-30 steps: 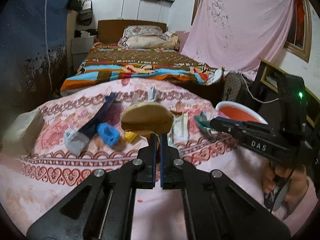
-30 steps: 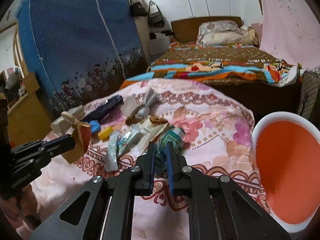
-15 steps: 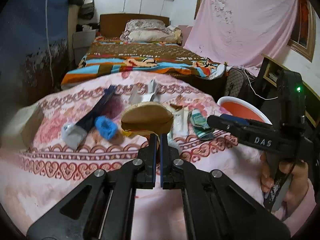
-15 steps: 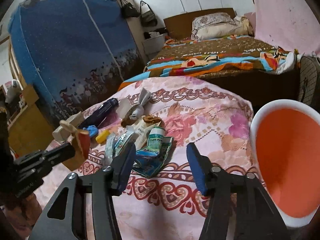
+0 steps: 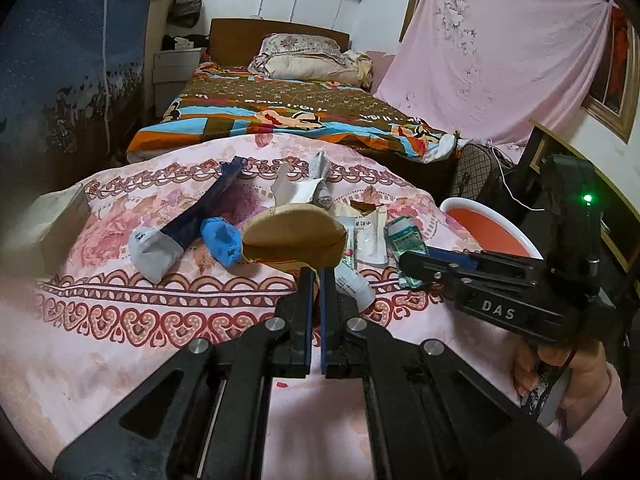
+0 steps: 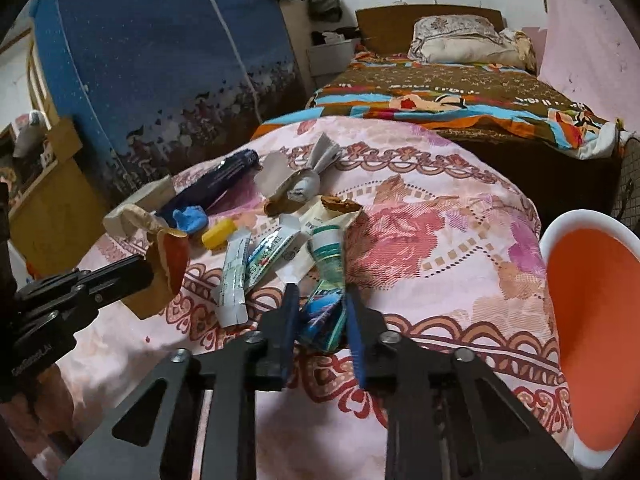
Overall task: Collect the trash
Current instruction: 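Lift the green tube with the right tool toward the orange basin, then open the right tool over the basin to drop the tube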
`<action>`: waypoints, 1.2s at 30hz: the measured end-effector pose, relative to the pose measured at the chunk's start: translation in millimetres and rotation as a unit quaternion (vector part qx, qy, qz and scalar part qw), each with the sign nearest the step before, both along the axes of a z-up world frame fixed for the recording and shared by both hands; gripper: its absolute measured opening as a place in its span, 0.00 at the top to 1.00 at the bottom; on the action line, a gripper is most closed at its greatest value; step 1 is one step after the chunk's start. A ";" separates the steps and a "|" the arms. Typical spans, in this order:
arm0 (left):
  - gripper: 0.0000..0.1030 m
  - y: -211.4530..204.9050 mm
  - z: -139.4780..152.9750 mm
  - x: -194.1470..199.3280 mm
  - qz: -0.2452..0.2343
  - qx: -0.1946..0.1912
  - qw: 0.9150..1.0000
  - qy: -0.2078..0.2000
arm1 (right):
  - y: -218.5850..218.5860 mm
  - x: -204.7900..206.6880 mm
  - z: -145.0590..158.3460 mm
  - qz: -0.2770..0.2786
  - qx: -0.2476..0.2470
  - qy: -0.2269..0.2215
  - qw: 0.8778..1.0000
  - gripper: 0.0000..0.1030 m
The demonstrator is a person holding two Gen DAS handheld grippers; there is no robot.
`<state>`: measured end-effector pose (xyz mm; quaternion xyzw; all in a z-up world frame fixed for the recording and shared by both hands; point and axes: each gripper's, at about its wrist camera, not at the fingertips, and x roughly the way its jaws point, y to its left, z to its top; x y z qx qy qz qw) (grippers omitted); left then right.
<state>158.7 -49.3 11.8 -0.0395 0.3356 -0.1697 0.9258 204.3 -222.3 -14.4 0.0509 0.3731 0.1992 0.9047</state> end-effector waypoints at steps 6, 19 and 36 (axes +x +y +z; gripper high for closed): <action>1.00 -9.4 14.2 -3.9 -0.008 0.007 0.999 -0.035 | -10.9 -10.4 11.5 -0.015 0.026 -0.034 0.999 0.91; 1.00 -65.3 68.3 -13.0 -0.085 -0.026 0.982 -0.169 | -78.2 -76.0 75.0 -0.152 0.079 -0.286 0.943 0.91; 1.00 -178.3 66.2 16.8 -0.225 -0.056 0.966 -0.116 | -160.3 -90.8 69.2 -0.327 0.048 -0.296 0.896 0.90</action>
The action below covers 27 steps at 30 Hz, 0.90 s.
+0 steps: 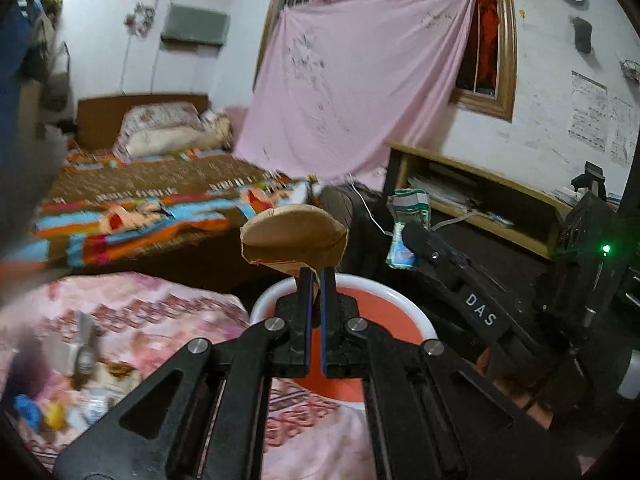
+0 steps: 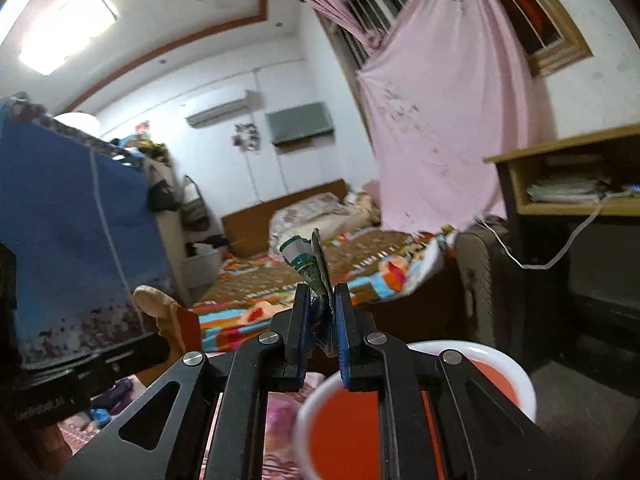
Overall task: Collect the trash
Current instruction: 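Open the right tool over the basin to drop the tube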
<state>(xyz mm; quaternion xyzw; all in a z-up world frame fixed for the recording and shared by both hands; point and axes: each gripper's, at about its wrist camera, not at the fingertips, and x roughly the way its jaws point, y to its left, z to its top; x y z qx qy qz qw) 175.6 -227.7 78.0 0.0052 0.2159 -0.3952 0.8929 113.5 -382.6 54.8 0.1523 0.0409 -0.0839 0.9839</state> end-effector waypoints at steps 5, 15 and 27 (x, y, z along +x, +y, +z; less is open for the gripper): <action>1.00 -28.8 -11.7 20.7 -0.005 0.019 0.998 0.062 | -14.3 4.5 -11.3 -0.017 0.026 0.036 0.999 0.89; 1.00 -49.1 -27.7 43.3 -0.006 0.009 0.990 0.143 | -34.9 9.8 -26.3 -0.039 0.068 0.085 0.993 0.86; 0.76 -27.0 -31.7 46.5 0.042 0.000 0.989 0.142 | -37.3 10.2 -26.2 -0.036 0.080 0.091 0.992 0.69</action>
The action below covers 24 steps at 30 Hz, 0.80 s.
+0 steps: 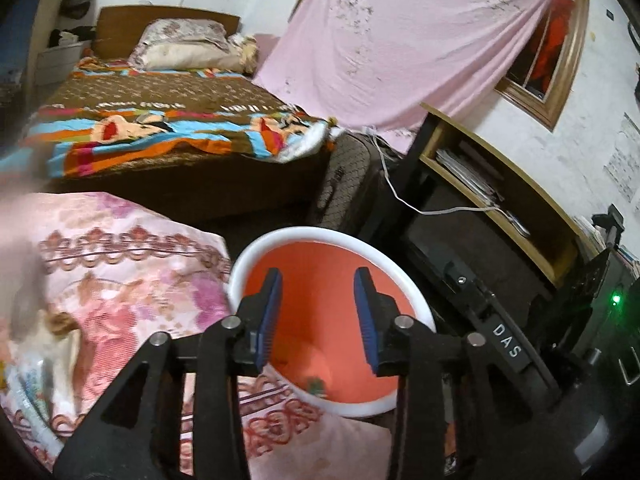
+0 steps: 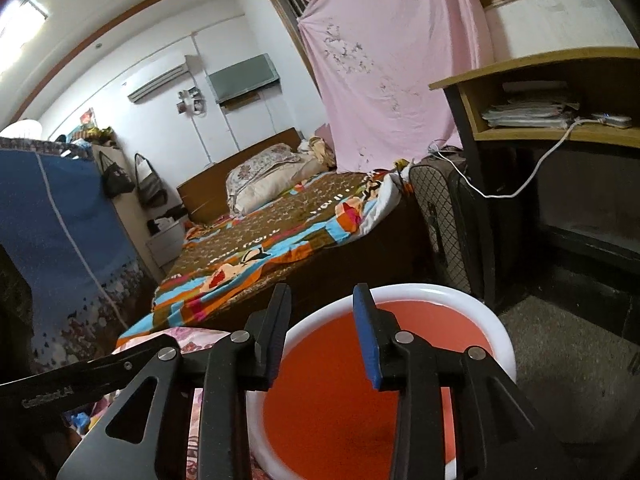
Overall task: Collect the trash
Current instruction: 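Open the right tool over the basin to drop the tube, then close the right tool on the white toothpaste tube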
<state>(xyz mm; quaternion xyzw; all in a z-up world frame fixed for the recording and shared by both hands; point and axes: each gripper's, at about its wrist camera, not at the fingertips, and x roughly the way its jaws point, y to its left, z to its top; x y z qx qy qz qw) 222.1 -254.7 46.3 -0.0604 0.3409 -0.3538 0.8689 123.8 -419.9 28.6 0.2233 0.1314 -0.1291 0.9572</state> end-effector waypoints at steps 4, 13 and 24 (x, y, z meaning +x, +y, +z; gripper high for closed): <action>0.67 28.6 6.6 -8.9 0.046 -0.004 0.998 -0.032 | 11.2 -2.5 7.8 0.012 -0.020 -0.022 1.000 0.55; 0.28 99.5 23.6 -38.5 0.158 -0.009 0.981 -0.114 | 51.4 -7.4 26.8 0.056 -0.060 -0.082 0.993 0.20; 0.11 182.3 24.2 -75.4 0.276 0.007 0.944 -0.180 | 115.1 -15.5 40.7 0.114 -0.117 -0.136 0.977 0.00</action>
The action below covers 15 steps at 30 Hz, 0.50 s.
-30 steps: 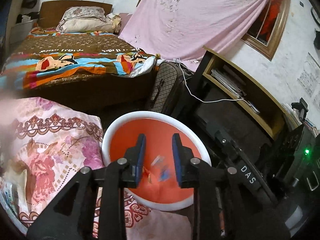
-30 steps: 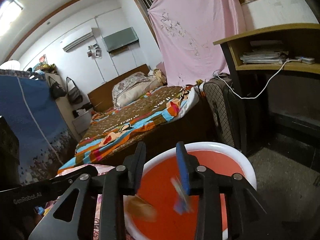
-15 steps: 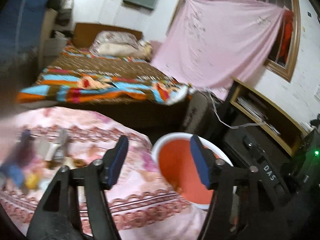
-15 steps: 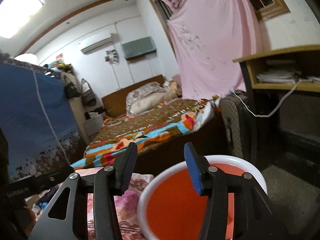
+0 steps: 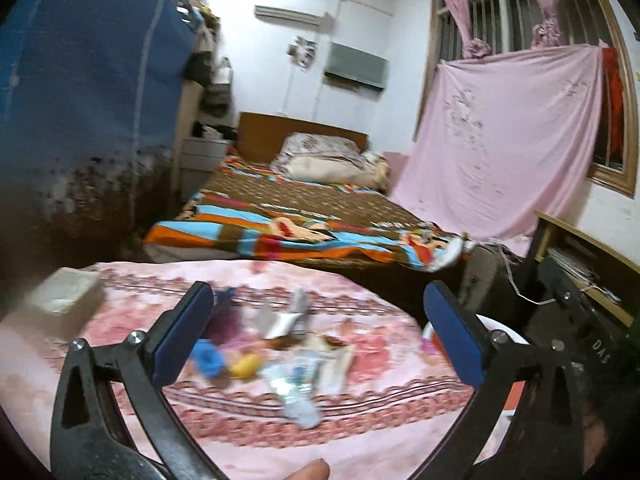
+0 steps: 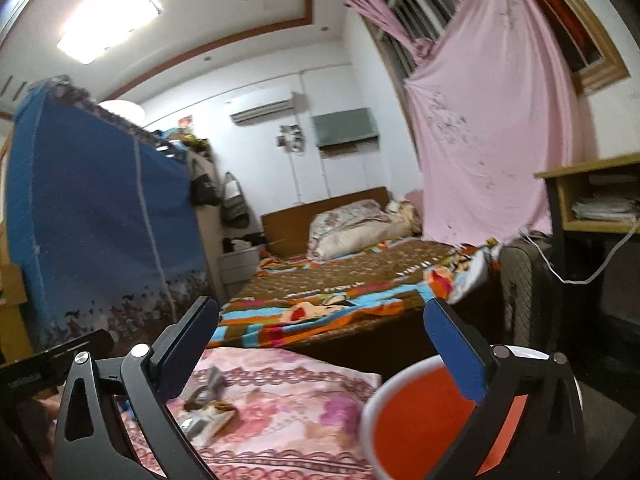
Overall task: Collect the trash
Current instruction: 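Close the right tool on the white toothpaste tube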
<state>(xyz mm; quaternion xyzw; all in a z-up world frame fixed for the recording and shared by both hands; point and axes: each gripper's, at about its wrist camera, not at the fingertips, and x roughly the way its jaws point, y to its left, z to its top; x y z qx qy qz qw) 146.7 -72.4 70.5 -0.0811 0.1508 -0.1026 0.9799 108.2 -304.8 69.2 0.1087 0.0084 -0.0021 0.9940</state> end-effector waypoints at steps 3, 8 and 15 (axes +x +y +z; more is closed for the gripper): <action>0.11 22.5 -2.3 -8.0 0.029 -0.003 1.000 -0.008 | 18.4 -1.1 1.2 0.017 -0.016 -0.007 1.000 0.00; 0.11 53.1 -7.7 -18.3 0.067 0.000 0.998 -0.019 | 47.7 -2.7 1.5 0.048 -0.039 -0.018 0.998 0.00; 0.11 78.7 -17.3 -36.6 0.099 0.034 0.994 -0.037 | 85.9 -0.9 -2.8 0.085 -0.086 -0.014 0.993 0.00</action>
